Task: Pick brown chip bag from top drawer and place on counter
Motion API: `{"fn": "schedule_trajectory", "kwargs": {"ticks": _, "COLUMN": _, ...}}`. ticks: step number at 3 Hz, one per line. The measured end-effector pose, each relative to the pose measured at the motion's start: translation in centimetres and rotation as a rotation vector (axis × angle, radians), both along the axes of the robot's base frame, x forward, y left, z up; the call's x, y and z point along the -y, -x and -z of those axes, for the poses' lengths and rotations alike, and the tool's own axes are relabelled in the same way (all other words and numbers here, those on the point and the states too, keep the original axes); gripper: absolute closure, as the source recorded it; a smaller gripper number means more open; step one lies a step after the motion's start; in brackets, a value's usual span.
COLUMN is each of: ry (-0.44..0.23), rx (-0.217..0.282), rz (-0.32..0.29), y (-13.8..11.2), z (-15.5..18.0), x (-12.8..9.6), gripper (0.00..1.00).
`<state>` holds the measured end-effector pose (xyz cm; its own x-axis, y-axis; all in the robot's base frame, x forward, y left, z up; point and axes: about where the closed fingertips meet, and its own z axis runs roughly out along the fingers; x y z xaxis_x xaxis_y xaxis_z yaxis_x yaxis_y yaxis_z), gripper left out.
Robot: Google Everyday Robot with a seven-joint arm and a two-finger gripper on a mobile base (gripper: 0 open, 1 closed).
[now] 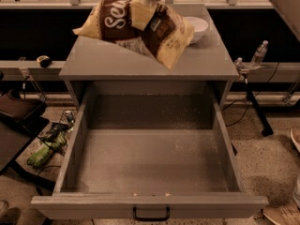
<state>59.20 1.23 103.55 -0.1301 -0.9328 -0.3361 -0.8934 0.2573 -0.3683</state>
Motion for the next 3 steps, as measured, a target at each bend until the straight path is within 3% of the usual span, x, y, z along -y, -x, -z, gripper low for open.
{"fn": "schedule_trajectory", "kwargs": {"ticks": 1, "ry": -0.063, "rx": 0.137, "rz": -0.043, "y": -5.3, "z": -2.4, "x": -1.4, "gripper": 1.0}}
{"fn": "schedule_trajectory", "kwargs": {"ticks": 2, "ry": -0.134, "rx": 0.238, "rz": -0.079, "y": -10.6, "z": -1.7, "x": -3.9, "gripper": 1.0}}
{"fn": "schedule_trajectory", "kwargs": {"ticks": 3, "ry": -0.179, "rx": 0.302, "rz": -0.115, "y": -17.2, "z": 2.9, "x": -7.9, "gripper": 1.0}}
